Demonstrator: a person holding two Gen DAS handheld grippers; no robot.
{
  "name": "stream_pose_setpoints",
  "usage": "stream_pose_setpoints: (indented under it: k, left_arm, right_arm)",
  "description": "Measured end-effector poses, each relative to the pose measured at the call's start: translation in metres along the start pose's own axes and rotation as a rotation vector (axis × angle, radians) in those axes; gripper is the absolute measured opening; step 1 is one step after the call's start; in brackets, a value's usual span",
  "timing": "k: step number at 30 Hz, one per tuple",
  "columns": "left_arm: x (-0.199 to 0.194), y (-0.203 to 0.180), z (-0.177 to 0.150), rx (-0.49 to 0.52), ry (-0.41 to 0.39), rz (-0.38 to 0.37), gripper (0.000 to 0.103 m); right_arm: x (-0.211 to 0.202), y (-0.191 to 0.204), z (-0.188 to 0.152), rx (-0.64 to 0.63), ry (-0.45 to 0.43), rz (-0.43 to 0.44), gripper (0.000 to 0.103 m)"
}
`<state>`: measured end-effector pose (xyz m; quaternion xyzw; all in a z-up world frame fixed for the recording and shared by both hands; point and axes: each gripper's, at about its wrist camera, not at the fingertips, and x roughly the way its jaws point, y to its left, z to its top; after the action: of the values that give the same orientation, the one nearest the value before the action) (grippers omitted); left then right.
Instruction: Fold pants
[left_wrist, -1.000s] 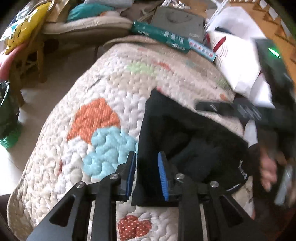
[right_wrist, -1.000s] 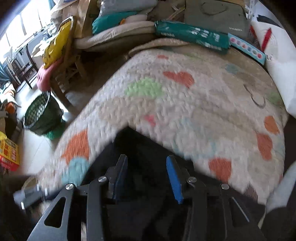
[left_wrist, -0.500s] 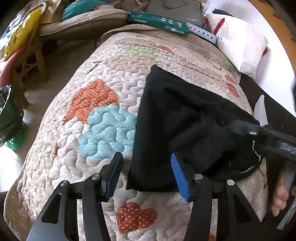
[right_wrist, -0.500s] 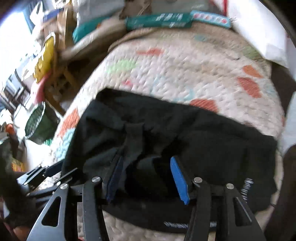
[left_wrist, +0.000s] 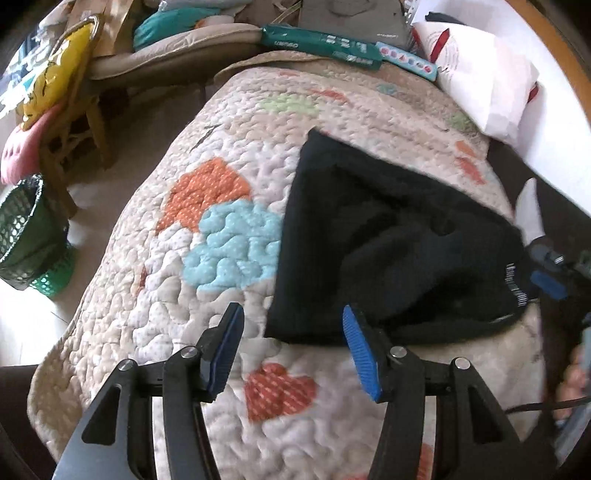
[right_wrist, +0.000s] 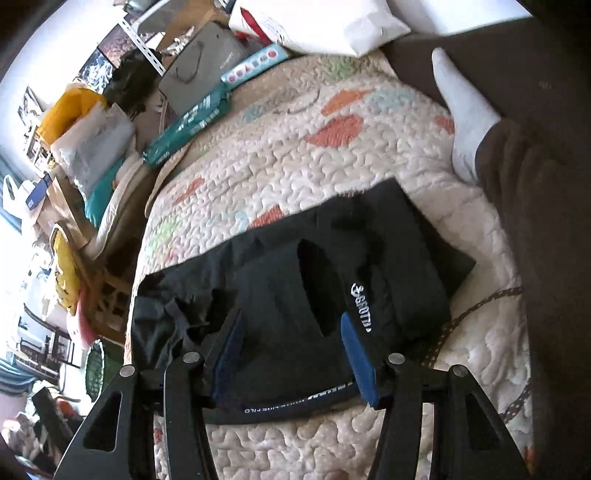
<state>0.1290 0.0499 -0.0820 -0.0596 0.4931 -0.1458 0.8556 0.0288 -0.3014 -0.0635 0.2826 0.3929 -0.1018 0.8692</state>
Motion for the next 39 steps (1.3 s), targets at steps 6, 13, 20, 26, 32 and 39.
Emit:
stream_pose_setpoints:
  k: [6,13,20,26,32,39]
  left_arm:
    - [-0.039,-0.029,0.049,0.12,-0.061,0.004,0.058]
    - [-0.005,-0.104,0.097,0.231,-0.002,-0.135,0.06]
    - [0.055,-0.205,0.104,0.426,0.137,-0.247,0.06]
    - [0.112,-0.284,0.104,0.572,0.222,-0.322,0.06]
    - [0.164,-0.331,0.102,0.645,0.318,-0.395,0.06]
    - [0.172,-0.343,0.092,0.788,0.31,-0.375,0.032]
  right_arm:
    - [-0.019,-0.025,-0.005,0.085,-0.05,-0.022,0.059]
    - [-0.025,-0.057,-0.012,0.21,-0.057,-0.041,0.059]
    - [-0.003,-0.078,-0.02,0.312,-0.006,-0.094,0.059]
    - [0.014,-0.079,-0.017,0.293,-0.013,-0.143,0.059]
    - [0.023,-0.08,-0.008,0.261,-0.054,-0.166,0.06]
    - [0.035,-0.077,0.001,0.204,-0.126,-0.165,0.065]
